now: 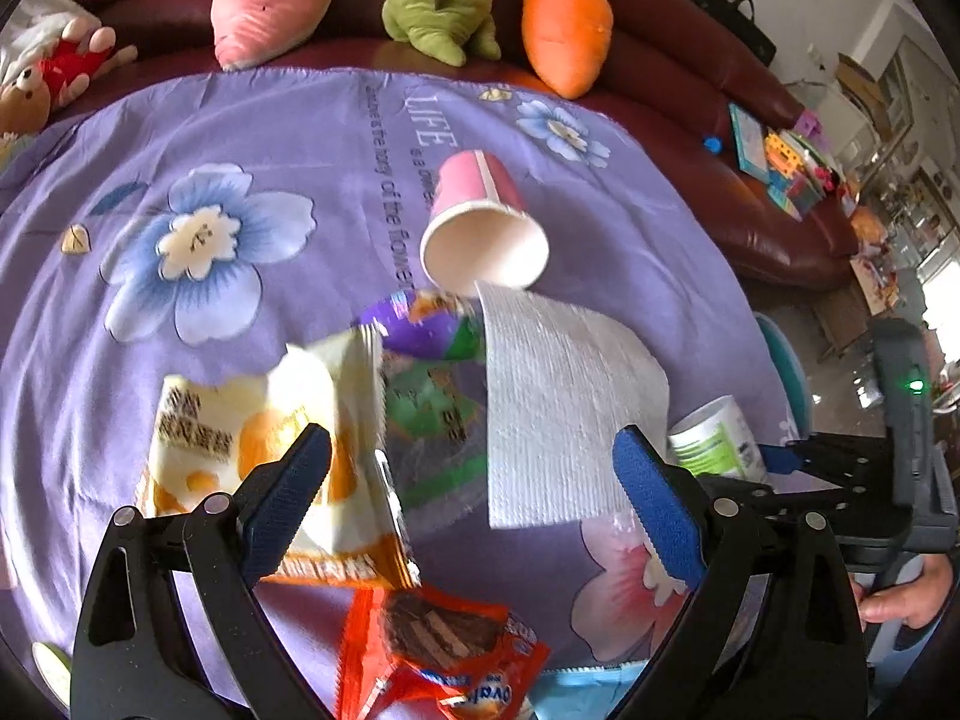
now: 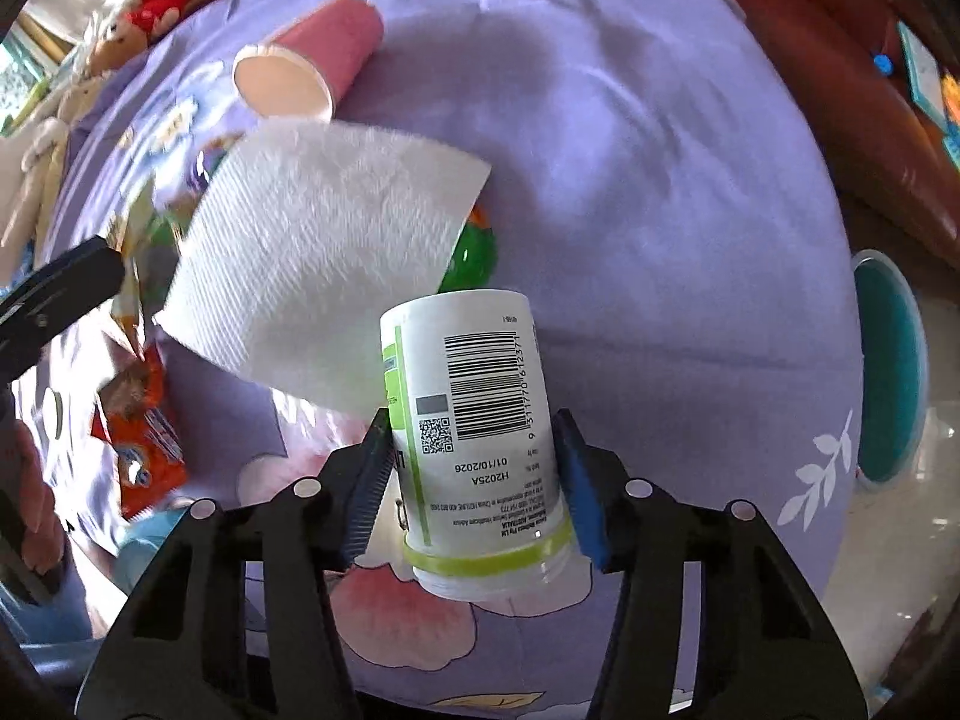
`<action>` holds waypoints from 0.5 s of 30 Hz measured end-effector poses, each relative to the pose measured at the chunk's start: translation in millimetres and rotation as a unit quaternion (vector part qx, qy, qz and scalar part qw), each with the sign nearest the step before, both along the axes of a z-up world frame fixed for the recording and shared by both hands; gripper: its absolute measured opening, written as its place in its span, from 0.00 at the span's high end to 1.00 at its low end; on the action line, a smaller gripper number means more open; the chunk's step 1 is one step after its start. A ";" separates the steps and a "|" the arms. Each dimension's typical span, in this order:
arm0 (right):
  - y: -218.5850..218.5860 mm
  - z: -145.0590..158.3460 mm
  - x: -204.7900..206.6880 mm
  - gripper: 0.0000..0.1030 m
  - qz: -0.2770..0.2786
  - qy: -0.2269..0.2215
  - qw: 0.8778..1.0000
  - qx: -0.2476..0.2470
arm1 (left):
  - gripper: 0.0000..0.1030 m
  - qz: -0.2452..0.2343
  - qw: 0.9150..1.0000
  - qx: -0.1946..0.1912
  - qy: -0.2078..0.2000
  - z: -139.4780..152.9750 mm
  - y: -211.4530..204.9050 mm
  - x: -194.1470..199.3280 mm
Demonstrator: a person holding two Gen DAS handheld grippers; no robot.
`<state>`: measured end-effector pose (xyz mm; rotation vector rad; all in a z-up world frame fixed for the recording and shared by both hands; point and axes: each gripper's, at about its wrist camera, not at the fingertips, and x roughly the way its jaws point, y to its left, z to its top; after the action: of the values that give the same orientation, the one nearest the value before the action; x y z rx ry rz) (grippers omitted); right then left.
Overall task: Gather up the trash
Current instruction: 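Grasp the pink paper cup with the left gripper while the right gripper grasps the white pill bottle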
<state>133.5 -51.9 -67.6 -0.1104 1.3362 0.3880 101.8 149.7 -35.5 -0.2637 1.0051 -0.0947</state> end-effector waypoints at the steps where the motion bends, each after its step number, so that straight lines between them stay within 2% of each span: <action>1: -2.5 4.0 2.0 0.51 -0.006 -0.003 1.000 0.008 | 0.08 0.001 1.000 0.003 -0.002 2.8 2.4 4.9; 8: -26.2 30.5 23.9 0.51 -0.050 -0.027 0.998 0.040 | 0.08 -0.005 1.000 0.021 -0.011 22.9 7.5 52.5; 15: -50.2 31.2 53.6 0.51 -0.102 -0.025 0.991 0.079 | 0.08 -0.011 0.999 0.018 0.029 12.0 -1.1 130.9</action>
<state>187.1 -102.1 -36.4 0.1469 1.2493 0.3141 232.8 148.6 -23.6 -0.2231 1.0661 -0.0885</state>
